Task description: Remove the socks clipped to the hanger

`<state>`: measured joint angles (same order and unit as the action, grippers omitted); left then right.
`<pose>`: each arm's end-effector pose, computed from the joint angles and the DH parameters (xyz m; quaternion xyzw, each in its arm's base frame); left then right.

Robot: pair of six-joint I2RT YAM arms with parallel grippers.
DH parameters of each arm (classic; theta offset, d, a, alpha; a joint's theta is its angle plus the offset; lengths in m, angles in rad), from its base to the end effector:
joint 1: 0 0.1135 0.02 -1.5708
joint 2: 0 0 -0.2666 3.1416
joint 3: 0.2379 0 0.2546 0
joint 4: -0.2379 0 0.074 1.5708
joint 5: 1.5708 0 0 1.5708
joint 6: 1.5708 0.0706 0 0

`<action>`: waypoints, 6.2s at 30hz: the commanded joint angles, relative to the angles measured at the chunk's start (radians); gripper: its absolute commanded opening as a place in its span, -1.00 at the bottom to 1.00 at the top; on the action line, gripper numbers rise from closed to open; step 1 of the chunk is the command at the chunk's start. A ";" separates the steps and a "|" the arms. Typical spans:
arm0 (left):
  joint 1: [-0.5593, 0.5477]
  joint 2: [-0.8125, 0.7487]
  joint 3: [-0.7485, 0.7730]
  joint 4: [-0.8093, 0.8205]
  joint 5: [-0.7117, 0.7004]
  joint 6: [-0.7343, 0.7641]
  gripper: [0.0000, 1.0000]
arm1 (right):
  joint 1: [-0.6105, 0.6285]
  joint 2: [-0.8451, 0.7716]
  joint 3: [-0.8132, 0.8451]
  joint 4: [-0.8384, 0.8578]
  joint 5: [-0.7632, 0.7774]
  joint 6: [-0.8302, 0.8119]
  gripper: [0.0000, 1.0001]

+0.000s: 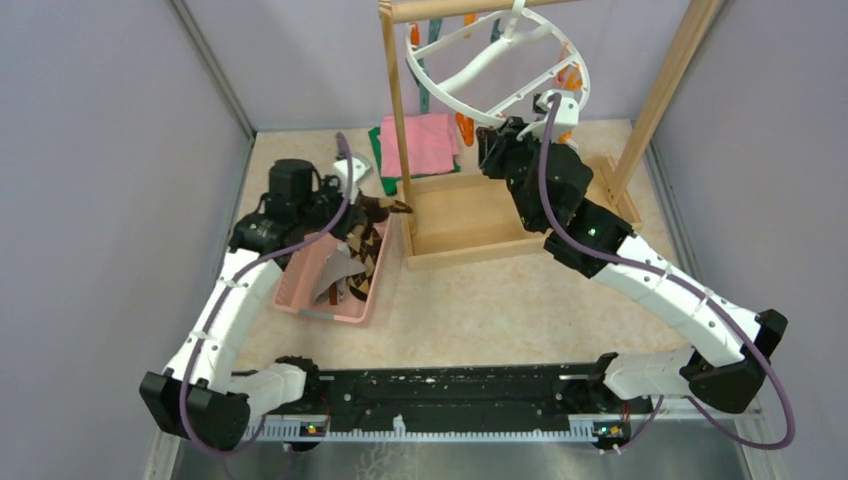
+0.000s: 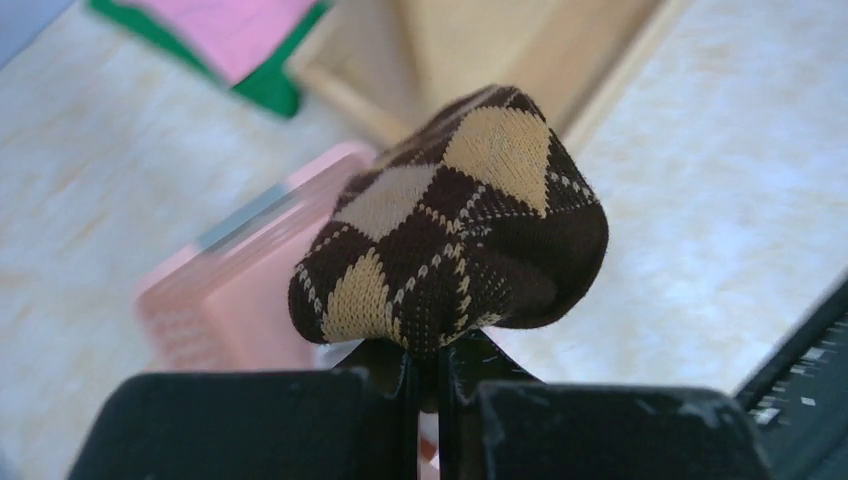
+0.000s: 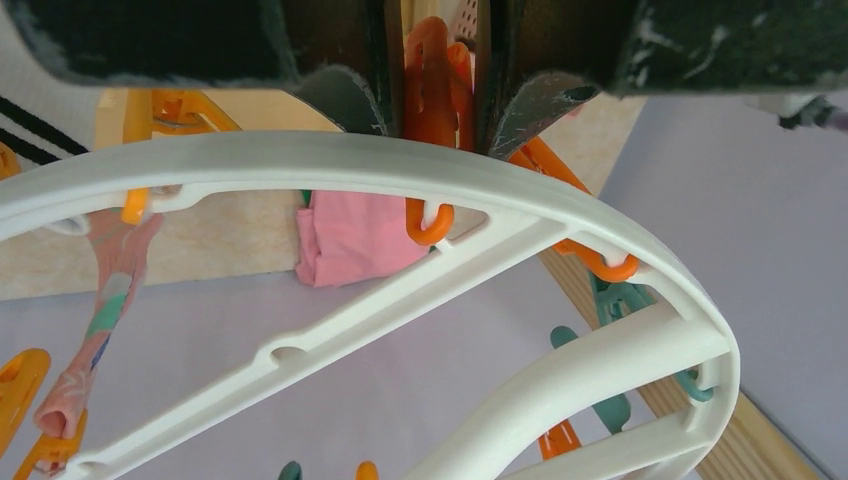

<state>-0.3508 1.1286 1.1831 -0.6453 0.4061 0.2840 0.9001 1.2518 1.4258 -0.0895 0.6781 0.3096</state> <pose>0.2393 -0.1173 0.3505 0.3599 0.7914 -0.1932 0.4548 0.2200 0.2061 0.4795 0.0486 0.6817 0.2098 0.6992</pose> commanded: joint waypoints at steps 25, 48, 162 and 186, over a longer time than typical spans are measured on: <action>0.456 0.022 -0.167 -0.124 -0.009 0.286 0.98 | -0.007 -0.085 -0.150 -0.133 -0.136 0.182 0.74; 0.456 0.088 0.260 -0.324 0.350 0.116 0.98 | -0.535 -0.387 -0.528 -0.147 -0.313 0.102 0.97; -0.292 0.166 0.244 0.171 0.184 0.154 -1.00 | 0.052 -0.246 -0.218 -0.247 -0.336 0.444 0.30; -0.358 0.192 0.206 0.198 0.066 0.157 -1.00 | -0.006 -0.028 0.080 -0.106 -0.029 0.059 0.27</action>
<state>-0.6979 1.3182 1.4002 -0.5156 0.5179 0.4221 0.9012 1.2285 1.4448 -0.2451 0.5938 0.3920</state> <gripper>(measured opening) 0.035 0.671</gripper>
